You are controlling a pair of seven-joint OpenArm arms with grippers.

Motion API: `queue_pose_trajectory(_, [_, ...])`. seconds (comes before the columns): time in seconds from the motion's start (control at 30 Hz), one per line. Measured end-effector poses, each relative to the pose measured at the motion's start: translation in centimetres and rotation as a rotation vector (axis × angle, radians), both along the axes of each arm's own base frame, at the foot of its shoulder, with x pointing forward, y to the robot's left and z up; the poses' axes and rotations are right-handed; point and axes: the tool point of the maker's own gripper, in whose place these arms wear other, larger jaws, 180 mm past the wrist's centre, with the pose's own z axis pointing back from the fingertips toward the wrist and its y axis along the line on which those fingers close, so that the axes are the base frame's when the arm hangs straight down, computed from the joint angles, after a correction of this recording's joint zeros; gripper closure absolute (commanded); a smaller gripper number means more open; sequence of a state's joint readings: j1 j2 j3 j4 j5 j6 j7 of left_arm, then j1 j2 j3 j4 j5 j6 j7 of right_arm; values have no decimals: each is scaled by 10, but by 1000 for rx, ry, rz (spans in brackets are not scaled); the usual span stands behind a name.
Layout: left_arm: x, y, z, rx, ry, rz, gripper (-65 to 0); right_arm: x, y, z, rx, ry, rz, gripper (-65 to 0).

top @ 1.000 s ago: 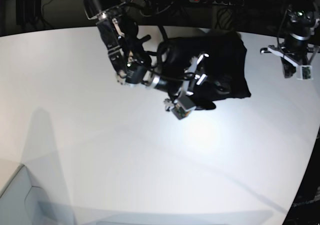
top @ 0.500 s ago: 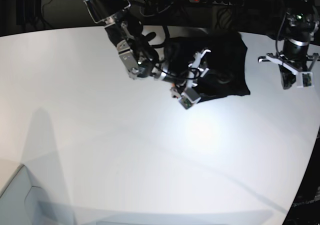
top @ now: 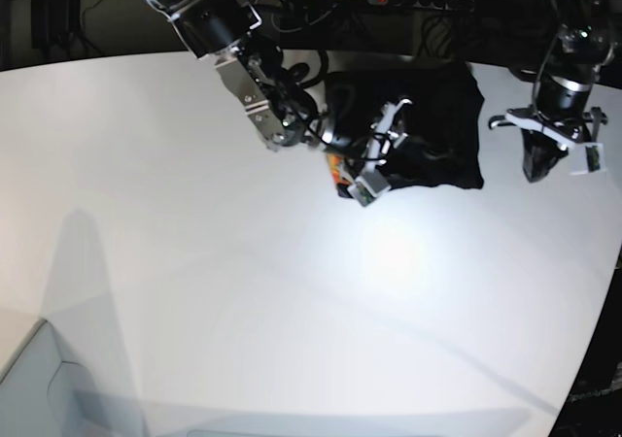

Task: Layout the t-shirt on the table in an organized manner, then fold the t-shirt properly
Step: 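Grasp the bundle's edges with both grippers and lift them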

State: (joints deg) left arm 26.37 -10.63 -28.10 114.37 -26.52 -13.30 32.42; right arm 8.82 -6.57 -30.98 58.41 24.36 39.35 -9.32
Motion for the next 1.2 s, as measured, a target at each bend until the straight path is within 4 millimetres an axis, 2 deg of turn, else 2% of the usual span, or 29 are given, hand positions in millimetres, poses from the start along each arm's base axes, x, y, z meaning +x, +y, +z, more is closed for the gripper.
queue_pose_trajectory(0.07, [2, -28, -5, -56, 10, -69, -5, 0, 0, 3, -2, -10, 2, -391])
queue_pose_trajectory(0.13, [2, -46, -10, -78, 21, -114, -7, 1, -1, 16, 8, -48, 3, -392])
queue_pose_trajectory(0.23, [1, -65, -14, -102, 35, -160, -78, 1, -2, 45, 50, -118, -10, -395])
queue_pose_trajectory(0.4, [1, -61, -16, -91, 36, -151, -280, -2, -17, 74, 86, -205, -32, -393])
queue_pose_trajectory(0.5, [-2, -55, -35, -101, 83, -133, -323, -4, -25, 81, 84, -240, -31, -393])
queue_pose_trajectory(0.6, [4, -46, -59, -116, 136, -101, -321, -4, -29, 77, 69, -233, -32, -393])
queue_pose_trajectory(0.7, [15, -43, -73, -146, 148, -85, -321, -6, -31, 73, 55, -233, -26, -392])
queue_pose_trajectory(0.8, [13, -35, -102, -165, 222, -48, -321, -5, -35, 69, 52, -225, -31, -392])
queue_pose_trajectory(0.87, [12, -33, -115, -184, 247, -36, -321, -3, -38, 55, 29, -195, -38, -392])
queue_pose_trajectory(1.03, [18, -28, -126, -205, 251, -10, -321, 14, -57, 23, -14, -106, -113, -392])
queue_pose_trajectory(1.2, [17, -26, -131, -222, 242, -4, -321, 27, -64, 1, -46, -51, -134, -392])
